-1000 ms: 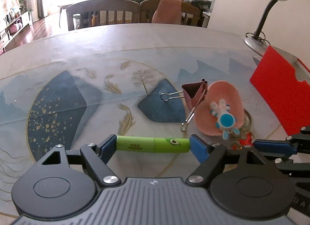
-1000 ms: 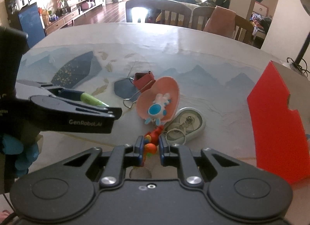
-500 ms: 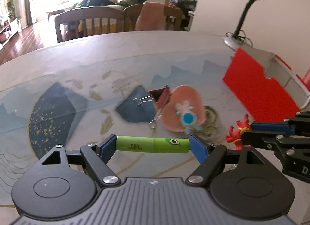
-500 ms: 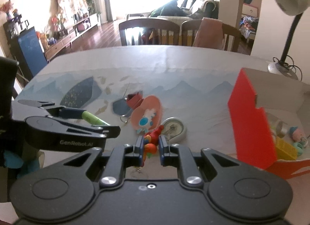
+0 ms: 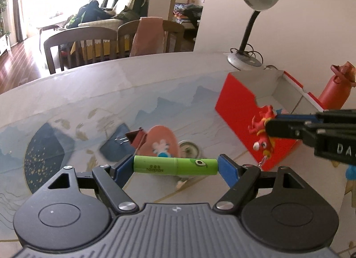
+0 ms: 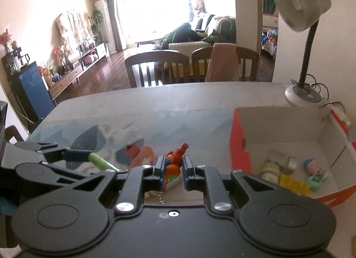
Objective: Organize rigid objects
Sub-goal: 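Carry the green tube and orange figure into the red box and open both tools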
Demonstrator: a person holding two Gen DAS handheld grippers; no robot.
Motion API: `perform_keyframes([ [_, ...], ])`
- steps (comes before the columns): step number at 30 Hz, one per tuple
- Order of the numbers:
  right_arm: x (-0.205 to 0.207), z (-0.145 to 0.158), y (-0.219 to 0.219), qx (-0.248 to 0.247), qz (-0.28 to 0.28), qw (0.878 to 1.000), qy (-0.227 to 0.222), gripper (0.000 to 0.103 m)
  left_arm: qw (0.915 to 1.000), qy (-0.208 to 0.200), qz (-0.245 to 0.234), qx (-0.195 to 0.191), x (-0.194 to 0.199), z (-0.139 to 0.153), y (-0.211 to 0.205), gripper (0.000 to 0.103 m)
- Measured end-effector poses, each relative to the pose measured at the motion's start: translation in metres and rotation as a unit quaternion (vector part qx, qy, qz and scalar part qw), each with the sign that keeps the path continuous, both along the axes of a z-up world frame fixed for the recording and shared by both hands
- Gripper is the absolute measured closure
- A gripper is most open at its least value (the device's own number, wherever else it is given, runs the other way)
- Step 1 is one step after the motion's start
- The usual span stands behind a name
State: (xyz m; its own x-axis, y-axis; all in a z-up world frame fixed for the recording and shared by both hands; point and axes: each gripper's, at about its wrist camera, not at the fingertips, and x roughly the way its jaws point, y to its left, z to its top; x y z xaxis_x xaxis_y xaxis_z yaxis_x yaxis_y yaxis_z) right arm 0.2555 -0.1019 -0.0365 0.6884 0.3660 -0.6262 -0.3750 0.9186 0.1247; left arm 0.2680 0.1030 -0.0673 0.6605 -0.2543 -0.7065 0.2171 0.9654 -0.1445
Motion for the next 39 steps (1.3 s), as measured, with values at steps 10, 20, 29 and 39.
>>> perform_keyframes([
  [10,0.017,0.021,-0.052,0.007,-0.011,1.0,-0.028,0.089,0.9998,-0.015,-0.012,-0.002,0.009,0.027,-0.047,0.021],
  [20,0.031,0.027,-0.113,0.012,-0.027,0.999,-0.037,0.089,0.9993,-0.019,-0.033,0.004,0.026,0.043,-0.11,0.021],
  [29,0.049,0.018,-0.167,-0.003,-0.041,0.999,-0.027,0.089,0.9985,-0.019,-0.05,0.01,0.054,0.05,-0.171,0.021],
  [39,0.065,-0.004,-0.208,-0.014,-0.056,0.998,-0.003,0.089,0.9971,-0.003,-0.07,0.028,0.095,0.038,-0.234,0.021],
])
